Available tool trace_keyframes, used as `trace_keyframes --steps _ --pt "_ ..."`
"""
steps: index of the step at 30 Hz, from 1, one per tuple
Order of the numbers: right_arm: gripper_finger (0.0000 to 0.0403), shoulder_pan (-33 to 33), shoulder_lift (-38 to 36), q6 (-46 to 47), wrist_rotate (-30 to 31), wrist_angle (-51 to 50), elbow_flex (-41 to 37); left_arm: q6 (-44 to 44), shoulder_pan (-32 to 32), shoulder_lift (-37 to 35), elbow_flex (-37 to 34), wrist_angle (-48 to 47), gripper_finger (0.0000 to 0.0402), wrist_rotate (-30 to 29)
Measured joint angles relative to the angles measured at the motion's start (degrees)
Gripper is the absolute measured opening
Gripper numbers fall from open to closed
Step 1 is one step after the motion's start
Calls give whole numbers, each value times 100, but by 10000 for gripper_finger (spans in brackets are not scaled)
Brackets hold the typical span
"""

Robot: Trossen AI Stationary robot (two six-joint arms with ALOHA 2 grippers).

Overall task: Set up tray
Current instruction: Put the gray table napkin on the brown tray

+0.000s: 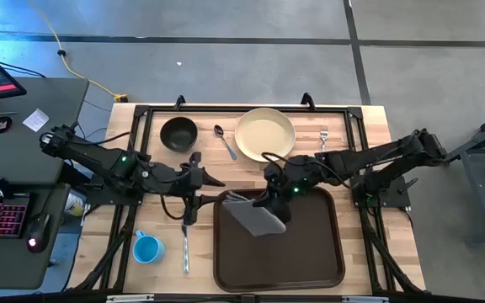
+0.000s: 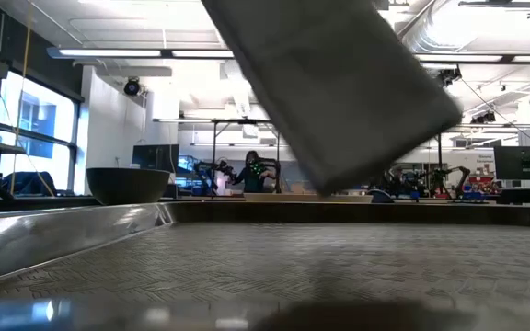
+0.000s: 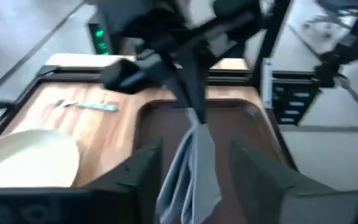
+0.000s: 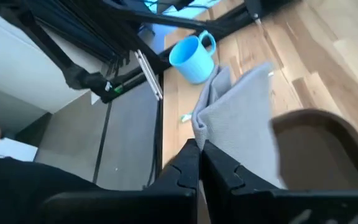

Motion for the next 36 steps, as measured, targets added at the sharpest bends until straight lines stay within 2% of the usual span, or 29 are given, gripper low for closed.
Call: trace_keyframes --steps 5,10,14,21,26,31,36 --pt "0 -128 309 1 -62 -345 648 27 364 97 -2 275 272 1083" --pt "0 -174 510 -146 -164 -358 1027 175 547 198 -6 -90 272 1319" --pt "0 -166 627 -227 -333 -490 1256 326 796 417 -1 -112 272 1936" --pt "0 -171 651 -344 -582 -1085 1415 836 814 519 130 269 266 1606" --pt "0 -170 658 -342 -773 -1305 1408 1151 817 510 767 -304 260 1578" --pt "0 -170 658 -333 -813 -1146 1408 1230 817 562 870 -447 262 1942" --pt "0 -170 658 -333 -894 -1079 1408 1230 817 1026 861 -413 260 2322"
